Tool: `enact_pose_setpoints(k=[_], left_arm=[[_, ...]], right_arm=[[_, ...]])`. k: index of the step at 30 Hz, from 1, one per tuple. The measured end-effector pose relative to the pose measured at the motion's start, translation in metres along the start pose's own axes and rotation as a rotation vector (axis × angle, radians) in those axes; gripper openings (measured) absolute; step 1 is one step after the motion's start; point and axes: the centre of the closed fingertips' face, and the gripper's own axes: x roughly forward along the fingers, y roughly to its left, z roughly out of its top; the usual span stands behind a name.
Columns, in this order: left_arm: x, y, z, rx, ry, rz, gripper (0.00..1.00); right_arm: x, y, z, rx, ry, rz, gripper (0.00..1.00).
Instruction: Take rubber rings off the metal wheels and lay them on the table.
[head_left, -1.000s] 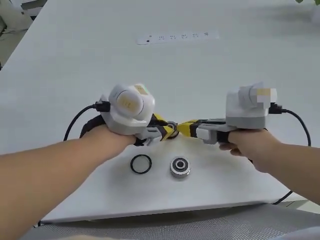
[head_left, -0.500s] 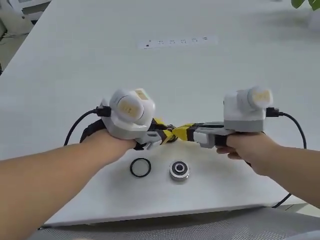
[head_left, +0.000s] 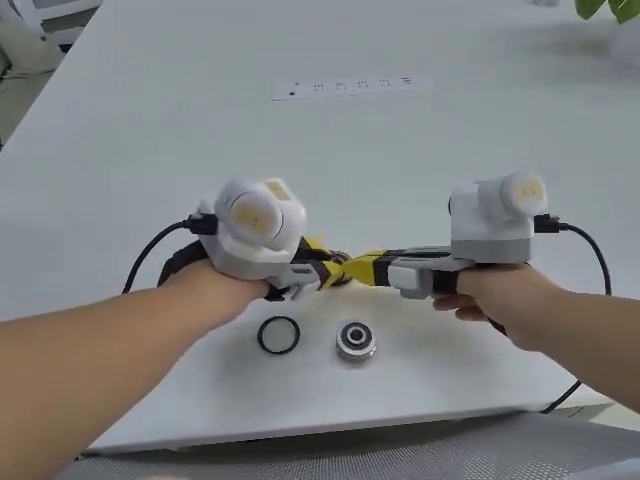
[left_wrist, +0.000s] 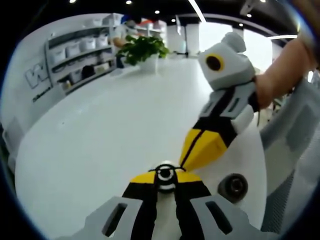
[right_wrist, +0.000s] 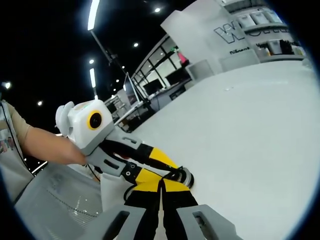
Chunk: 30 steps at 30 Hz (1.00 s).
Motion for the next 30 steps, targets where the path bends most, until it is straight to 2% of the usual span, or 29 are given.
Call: enact_pose_setpoints(k=[4,9,18,30], left_arm=[[0.000,-0.001,0.000,-0.002,0.000,0.004,0.12],[-0.001,-0.002,0.000,-0.007,0.002,0.014,0.13],[0.000,-0.002,-0.001,0.000,0.011,0.004,0.13],[0.000,-0.003,-0.001,0.040,0.032,-0.014,0.14]], right_arm=[[-0.001,0.000,0.001,0.007,-0.005,0.000,0.00],[0.000,-0.009,0.002,0.007,-0.013,-0.045,0.00],[0.003,-0.016,0.002,-0.009,0.002,-0.094,0.00],[-0.001,-0.019,0.004,0.008,-0.007,-0.109,0.00]])
